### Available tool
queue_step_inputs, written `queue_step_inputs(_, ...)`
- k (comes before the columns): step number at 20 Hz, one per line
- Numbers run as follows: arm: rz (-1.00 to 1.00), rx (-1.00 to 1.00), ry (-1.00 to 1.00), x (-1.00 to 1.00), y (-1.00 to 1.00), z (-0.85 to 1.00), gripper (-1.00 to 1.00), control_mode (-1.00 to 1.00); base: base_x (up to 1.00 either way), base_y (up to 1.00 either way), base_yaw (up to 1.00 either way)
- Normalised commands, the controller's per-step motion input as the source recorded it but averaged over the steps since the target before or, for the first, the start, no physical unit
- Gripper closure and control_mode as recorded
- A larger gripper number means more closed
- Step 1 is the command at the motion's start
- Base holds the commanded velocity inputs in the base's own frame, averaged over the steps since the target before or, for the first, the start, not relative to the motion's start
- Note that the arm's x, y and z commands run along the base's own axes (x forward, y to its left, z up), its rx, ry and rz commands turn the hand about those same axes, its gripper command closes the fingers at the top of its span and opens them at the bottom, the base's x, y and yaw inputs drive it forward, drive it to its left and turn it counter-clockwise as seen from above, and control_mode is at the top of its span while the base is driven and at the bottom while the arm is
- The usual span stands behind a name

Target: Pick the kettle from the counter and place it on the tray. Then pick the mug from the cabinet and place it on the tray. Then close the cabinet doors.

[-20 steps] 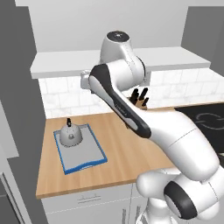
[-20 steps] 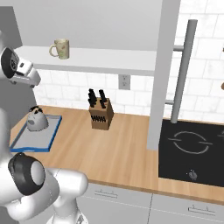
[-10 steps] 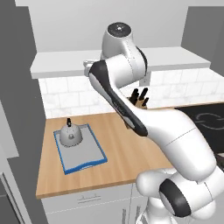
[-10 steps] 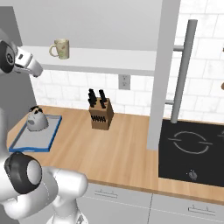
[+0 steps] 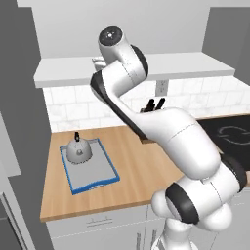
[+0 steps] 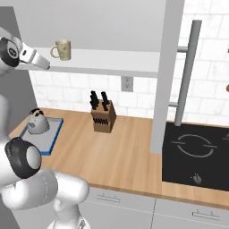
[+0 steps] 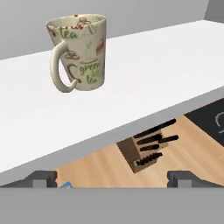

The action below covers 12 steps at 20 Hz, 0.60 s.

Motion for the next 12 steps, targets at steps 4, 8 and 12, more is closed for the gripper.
queue_step_inputs(4, -0.15, 0.0, -0.02, 0.08, 0.03, 0.6, -1.0, -1.0, 0.0, 0.0, 0.0)
queue_step_inputs(8, -0.09, 0.0, 0.06, 0.4, 0.0, 0.03, -1.0, -1.0, 0.0, 0.0, 0.0)
queue_step_inputs(12, -0.06, 0.0, 0.03, 0.31, 0.0, -0.1, -1.0, -1.0, 0.0, 0.0, 0.0)
